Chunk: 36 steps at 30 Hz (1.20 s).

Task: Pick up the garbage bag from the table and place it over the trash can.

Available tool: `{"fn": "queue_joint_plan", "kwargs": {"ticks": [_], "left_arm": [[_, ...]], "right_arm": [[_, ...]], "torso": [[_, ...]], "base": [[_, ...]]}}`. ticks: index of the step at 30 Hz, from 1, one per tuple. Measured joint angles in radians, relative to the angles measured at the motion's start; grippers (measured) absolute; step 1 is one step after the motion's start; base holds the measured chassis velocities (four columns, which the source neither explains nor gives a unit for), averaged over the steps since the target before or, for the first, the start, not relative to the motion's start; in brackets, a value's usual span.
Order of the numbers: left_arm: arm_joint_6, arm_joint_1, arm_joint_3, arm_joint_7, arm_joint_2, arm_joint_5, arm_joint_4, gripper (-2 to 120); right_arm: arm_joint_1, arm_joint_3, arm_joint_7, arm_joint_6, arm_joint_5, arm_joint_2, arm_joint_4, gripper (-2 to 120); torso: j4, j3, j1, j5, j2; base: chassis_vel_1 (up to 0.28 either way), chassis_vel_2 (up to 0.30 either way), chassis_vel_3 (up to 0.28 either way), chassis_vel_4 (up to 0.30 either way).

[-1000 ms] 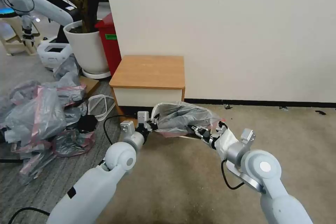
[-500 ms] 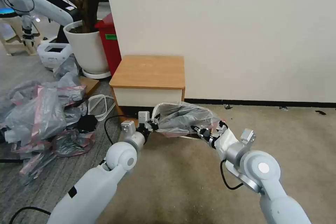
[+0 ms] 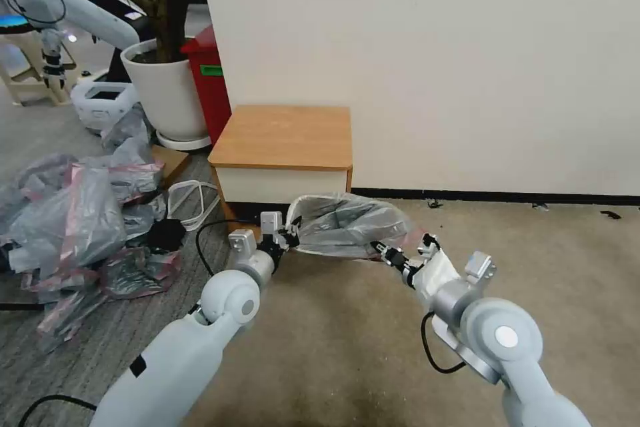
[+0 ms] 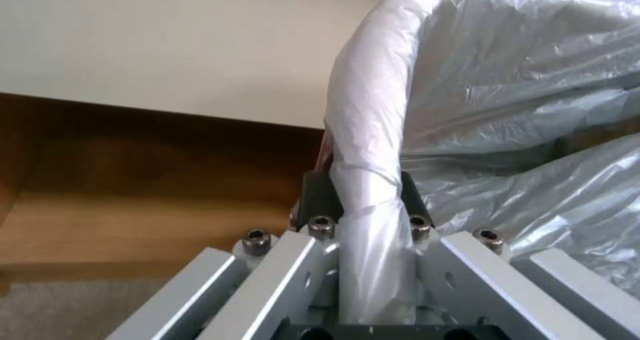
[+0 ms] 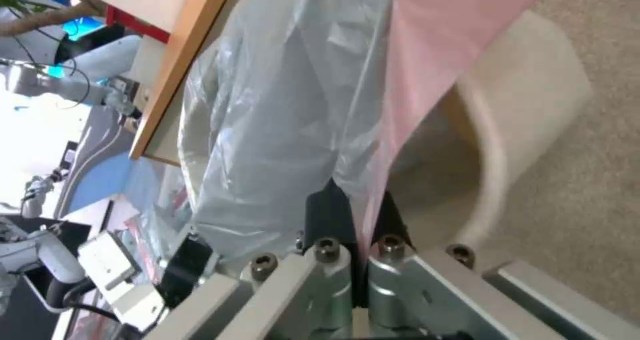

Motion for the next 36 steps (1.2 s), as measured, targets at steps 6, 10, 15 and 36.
{"fn": "queue_joint_plan", "kwargs": {"ticks": [6, 10, 15, 36], "left_arm": [[-0.006, -0.009, -0.008, -0.009, -0.013, -0.019, 0.004, 3], [-0.009, -0.015, -0.016, -0.023, -0.020, -0.050, 0.001, 3], [-0.009, -0.021, -0.025, -0.047, -0.020, -0.106, -0.015, 3], [-0.010, -0.024, -0.018, -0.057, -0.020, -0.086, 0.017, 3]], "right_arm": [[-0.025, 0.014, 0.000, -0.001, 0.002, 0.005, 0.011, 0], [-0.046, 0.022, -0.004, -0.002, 0.000, 0.018, 0.013, 0], [-0.051, 0.024, -0.015, -0.002, -0.013, 0.031, -0.017, 0], [-0.039, 0.017, -0.026, -0.004, -0.030, 0.029, -0.010, 0]], "torso": [[0.0000, 0.000, 0.000, 0.0000, 0.000], [-0.0001, 0.000, 0.000, 0.0000, 0.000], [-0.0003, 0.000, 0.000, -0.0001, 0.000], [0.0000, 0.000, 0.000, -0.0001, 0.000]], "base": [[0.000, 0.000, 0.000, 0.000], [0.000, 0.000, 0.000, 0.000], [0.000, 0.000, 0.000, 0.000], [0.000, 0.000, 0.000, 0.000]]}}
